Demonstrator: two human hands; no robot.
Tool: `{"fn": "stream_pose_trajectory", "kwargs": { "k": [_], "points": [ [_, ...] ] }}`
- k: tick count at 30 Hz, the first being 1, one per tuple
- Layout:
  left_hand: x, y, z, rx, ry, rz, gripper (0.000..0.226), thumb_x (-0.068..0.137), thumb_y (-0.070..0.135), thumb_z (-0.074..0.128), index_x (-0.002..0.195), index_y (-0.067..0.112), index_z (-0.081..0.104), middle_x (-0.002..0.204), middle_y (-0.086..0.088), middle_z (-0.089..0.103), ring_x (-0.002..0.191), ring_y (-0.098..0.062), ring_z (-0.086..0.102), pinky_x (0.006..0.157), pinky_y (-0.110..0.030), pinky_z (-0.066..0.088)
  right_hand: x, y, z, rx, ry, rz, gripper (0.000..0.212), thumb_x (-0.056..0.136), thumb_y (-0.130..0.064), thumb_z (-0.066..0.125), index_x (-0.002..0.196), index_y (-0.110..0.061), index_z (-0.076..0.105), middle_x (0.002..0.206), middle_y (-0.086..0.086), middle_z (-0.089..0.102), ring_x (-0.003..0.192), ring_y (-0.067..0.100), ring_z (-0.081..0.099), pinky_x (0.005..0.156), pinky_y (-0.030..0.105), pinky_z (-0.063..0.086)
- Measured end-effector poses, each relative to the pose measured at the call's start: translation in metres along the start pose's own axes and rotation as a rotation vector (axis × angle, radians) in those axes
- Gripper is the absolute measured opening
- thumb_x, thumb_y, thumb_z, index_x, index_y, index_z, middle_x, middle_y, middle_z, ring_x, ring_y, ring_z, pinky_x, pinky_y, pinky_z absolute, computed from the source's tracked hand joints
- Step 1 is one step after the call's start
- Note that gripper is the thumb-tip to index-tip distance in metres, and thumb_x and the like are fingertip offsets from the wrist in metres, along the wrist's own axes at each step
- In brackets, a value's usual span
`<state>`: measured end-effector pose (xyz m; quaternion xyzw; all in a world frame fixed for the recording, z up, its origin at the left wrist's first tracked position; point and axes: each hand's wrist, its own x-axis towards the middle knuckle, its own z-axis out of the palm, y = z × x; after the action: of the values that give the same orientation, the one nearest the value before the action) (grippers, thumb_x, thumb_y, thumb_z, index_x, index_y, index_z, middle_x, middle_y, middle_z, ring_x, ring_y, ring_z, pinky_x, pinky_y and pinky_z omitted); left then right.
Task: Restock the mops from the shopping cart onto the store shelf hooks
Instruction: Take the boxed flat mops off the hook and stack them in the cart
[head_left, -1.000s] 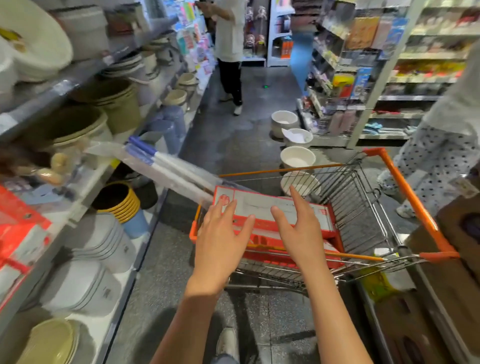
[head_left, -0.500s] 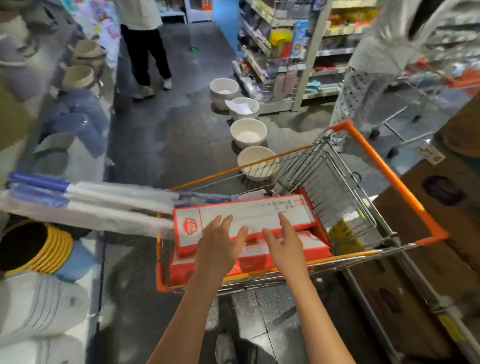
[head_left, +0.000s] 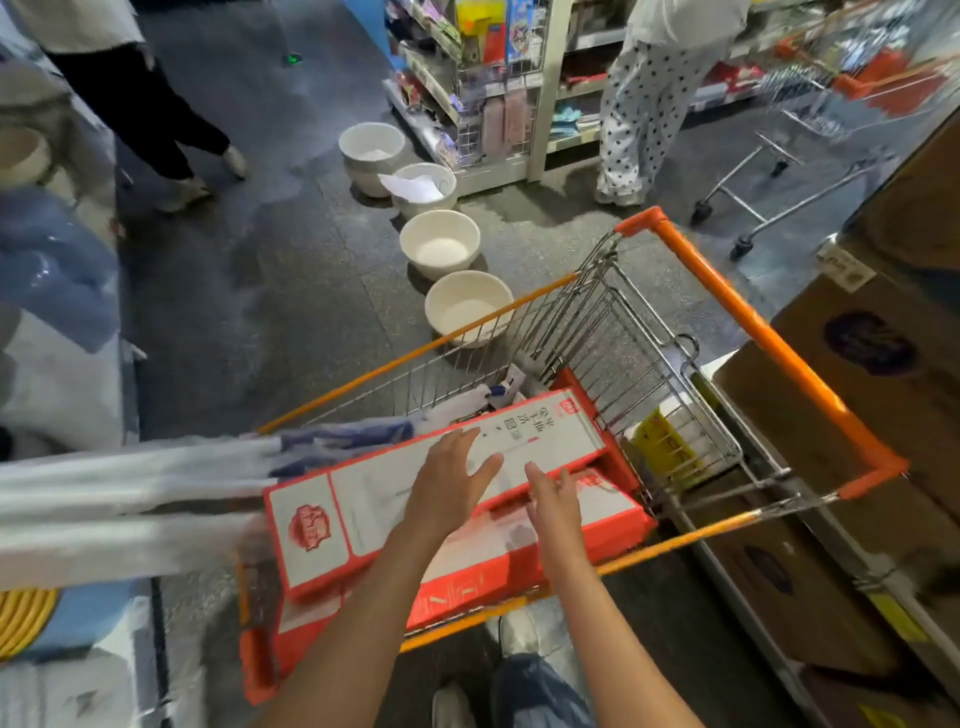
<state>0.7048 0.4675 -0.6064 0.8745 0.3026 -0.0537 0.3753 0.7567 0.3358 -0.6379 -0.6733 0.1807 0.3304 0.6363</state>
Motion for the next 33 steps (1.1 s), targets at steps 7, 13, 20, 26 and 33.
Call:
{"fn": "stream_pose_trajectory", "kwargs": {
  "k": [7,13,20,26,33],
  "points": [
    [0.077,-0.013,0.033,0.257,-0.061,-0.065,0.065,0.095,0.059,0.053,0.149,0.026,0.042,0.151,-0.003,0.048,0.138,-0.023,0.045,0.115,-0.041,0.035,0.078,0.016,0.002,0.176,0.038,0.230,0.048,0.080,-0.045,0.072,0.122,-0.025,0.060,0.120,0.002,0.069,0.109,0.023,0.064,0.080,0.037,0.053],
    [0.134,-0.020,0.045,0.345,-0.206,-0.116,0.062,0.095,0.067,0.043,0.147,0.033,0.045,0.147,0.002,0.055,0.132,-0.022,0.054,0.106,-0.040,0.046,0.131,0.053,0.002,0.201,0.109,0.328,0.086,0.054,-0.058,0.074,0.126,-0.012,0.061,0.112,0.003,0.067,0.103,0.025,0.065,0.089,0.044,0.054],
    [0.176,-0.046,0.050,0.130,-0.386,-0.283,0.082,0.066,0.090,0.051,0.125,0.036,0.067,0.122,0.013,0.070,0.109,-0.015,0.065,0.103,-0.039,0.049,0.130,0.038,0.008,0.114,0.120,0.329,0.036,0.095,-0.034,0.065,0.125,-0.017,0.056,0.121,0.003,0.065,0.114,0.028,0.063,0.103,0.048,0.051],
    [0.180,-0.040,0.044,0.166,-0.465,-0.265,0.056,0.088,0.074,0.053,0.125,0.034,0.066,0.119,0.011,0.070,0.101,-0.013,0.064,0.093,-0.035,0.052,0.132,0.041,0.012,-0.176,0.178,0.259,0.050,0.093,-0.035,0.064,0.134,-0.006,0.058,0.133,0.011,0.063,0.122,0.034,0.059,0.106,0.048,0.046],
    [0.161,-0.025,0.021,0.081,-0.419,-0.225,0.043,0.096,0.057,0.056,0.128,0.030,0.067,0.096,0.017,0.066,0.085,-0.001,0.060,0.067,-0.023,0.046,0.104,0.039,0.013,-0.061,0.191,0.164,0.051,0.095,-0.033,0.065,0.140,-0.012,0.051,0.134,0.003,0.062,0.124,0.026,0.058,0.107,0.045,0.046]
  ]
}}
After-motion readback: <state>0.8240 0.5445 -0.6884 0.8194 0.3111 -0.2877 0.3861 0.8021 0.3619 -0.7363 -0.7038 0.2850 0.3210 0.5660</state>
